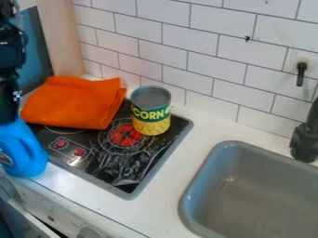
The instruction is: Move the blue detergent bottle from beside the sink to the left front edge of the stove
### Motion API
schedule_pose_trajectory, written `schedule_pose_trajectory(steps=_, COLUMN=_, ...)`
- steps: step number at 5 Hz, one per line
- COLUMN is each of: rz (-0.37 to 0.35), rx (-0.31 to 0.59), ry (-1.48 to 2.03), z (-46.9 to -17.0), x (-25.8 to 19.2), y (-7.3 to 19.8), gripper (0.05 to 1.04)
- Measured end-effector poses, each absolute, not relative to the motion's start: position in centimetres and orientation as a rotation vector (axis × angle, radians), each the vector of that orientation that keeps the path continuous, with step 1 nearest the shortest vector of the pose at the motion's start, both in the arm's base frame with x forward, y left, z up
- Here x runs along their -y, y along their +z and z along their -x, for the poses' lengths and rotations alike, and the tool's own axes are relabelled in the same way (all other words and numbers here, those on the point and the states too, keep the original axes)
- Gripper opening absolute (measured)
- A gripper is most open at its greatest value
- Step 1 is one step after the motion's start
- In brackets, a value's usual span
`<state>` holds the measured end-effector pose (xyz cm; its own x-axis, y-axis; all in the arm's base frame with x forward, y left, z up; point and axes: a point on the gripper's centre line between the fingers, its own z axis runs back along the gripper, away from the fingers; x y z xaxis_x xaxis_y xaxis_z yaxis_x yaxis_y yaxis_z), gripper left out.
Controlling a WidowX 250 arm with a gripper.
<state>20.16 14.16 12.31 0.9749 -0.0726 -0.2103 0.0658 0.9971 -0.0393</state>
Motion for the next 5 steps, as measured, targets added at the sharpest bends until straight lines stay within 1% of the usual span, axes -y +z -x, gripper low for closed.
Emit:
schedule_pose_trajectory(steps=1, rz=0.031, rx=-0.172, ry=-0.059, z=-21.2, x=-14.4, y=13.4, gripper=1.011)
schedule_pose_trajectory(steps=2, rz=0.018, rx=-0.167, ry=-0.093, z=-22.0, x=-13.8, y=14.1, gripper=1.006)
schedule_pose_trajectory(steps=3, rz=-0.016, rx=-0.158, ry=-0.135, z=-22.7, x=-12.6, y=15.9, gripper=1.003)
schedule_pose_trajectory(steps=4, rz=-0.062, rx=-0.129, ry=-0.21, z=-22.4, x=-10.0, y=18.7, gripper=1.003)
schedule_pose_trajectory(steps=5, rz=-0.072, rx=-0.071, ry=-0.245, z=-21.6, x=-6.8, y=19.3, gripper=1.003)
